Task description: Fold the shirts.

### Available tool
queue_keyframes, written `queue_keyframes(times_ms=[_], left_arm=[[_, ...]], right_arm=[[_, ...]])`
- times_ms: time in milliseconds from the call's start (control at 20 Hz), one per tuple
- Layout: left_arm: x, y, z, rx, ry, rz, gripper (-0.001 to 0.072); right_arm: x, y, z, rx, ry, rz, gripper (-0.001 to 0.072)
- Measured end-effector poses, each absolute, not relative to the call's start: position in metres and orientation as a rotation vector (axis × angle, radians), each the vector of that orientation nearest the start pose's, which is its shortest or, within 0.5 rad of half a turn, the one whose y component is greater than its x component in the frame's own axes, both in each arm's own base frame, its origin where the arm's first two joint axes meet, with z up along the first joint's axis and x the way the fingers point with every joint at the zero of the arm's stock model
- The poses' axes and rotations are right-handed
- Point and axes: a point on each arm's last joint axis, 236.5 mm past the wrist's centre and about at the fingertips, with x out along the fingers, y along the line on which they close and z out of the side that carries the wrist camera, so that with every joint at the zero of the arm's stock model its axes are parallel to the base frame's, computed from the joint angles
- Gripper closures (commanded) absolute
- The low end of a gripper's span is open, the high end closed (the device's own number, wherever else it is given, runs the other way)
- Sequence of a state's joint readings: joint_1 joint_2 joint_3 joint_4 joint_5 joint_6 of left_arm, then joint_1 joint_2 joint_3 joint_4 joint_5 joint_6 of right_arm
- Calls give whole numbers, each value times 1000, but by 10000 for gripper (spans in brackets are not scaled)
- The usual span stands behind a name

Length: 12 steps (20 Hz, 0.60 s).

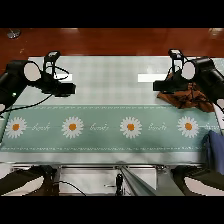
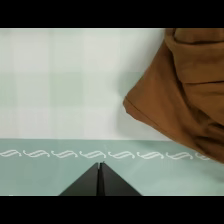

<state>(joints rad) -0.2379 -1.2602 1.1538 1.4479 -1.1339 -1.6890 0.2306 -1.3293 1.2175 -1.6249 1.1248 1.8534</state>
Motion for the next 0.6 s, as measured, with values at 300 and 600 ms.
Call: queue_keyframes(times_ms=[300,600], left_arm=[[393,-120,24,-84,1157,-200,51],[439,-105,34,-50,978,-158,2]], right_arm=[[425,68,23,-10,1106,-31,76],[457,-44,23,-61,997,-342,82]])
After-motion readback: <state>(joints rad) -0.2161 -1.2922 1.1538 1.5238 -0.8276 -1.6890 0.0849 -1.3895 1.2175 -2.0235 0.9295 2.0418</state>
